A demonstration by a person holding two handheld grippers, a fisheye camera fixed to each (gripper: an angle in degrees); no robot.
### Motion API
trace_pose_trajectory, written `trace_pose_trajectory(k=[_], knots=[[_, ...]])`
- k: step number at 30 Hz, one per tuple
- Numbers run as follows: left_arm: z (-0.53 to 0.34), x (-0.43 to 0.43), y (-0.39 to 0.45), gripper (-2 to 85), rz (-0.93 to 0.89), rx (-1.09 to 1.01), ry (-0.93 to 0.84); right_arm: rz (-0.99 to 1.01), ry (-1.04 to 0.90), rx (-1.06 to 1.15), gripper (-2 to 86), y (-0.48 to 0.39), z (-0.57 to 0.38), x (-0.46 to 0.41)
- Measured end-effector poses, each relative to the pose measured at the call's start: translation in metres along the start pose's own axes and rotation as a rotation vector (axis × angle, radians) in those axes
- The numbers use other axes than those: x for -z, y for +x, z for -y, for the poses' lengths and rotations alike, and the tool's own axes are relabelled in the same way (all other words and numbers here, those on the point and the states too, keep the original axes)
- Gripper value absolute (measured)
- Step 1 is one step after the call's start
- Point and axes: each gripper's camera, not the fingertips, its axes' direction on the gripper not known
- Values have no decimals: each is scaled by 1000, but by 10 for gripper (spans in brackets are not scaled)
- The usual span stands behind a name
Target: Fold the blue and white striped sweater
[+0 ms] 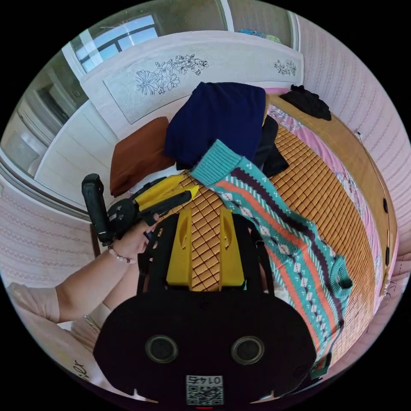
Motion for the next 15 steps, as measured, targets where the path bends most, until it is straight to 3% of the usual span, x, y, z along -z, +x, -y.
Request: trace_pose_trajectory(k=[5, 10, 15], knots=[[18, -17, -17, 82, -95, 13, -35, -4, 22, -77, 111, -3, 62, -29], [14, -9, -10, 36, -224, -33, -9, 34, -15, -196, 78, 13, 69, -55], [-8, 3, 7, 20, -220, -69, 4, 35, 19, -172, 30, 26, 52, -41]])
